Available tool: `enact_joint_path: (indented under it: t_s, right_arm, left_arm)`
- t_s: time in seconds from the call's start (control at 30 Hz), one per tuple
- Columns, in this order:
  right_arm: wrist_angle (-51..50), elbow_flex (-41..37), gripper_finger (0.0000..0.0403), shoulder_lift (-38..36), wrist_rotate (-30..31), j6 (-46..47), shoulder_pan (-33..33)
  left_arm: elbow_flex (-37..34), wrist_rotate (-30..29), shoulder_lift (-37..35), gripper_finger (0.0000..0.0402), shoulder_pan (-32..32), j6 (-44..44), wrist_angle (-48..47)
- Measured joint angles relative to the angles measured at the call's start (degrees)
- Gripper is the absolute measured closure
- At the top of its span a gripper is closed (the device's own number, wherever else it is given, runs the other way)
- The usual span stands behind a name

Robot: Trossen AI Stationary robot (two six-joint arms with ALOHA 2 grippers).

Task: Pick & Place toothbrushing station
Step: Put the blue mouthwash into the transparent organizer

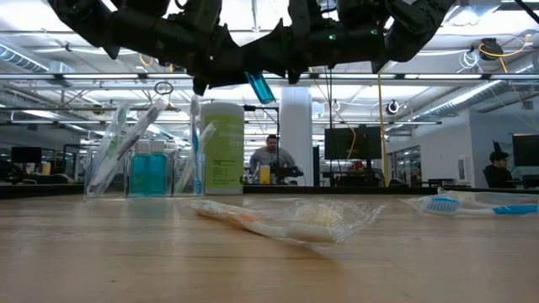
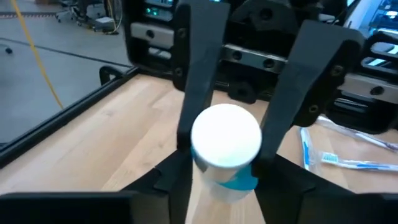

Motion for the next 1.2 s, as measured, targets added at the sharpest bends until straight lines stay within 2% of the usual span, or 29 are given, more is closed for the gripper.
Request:
enact_joint_path:
  t_s: [0.23,1.2]
  right_arm:
    - [-0.5,0.0,0.0299,0.0,1.9,-0.6,0.0]
    - [-0.6,0.0,0.028,0.0,1.9,-1.7,0.0]
  left_arm:
    - [0.0,0.0,0.0,0.0279,0.6,-2.1,-0.4]
    - [0.0,0.1,0.0,0.0282,0.9,-2.7,-0.6]
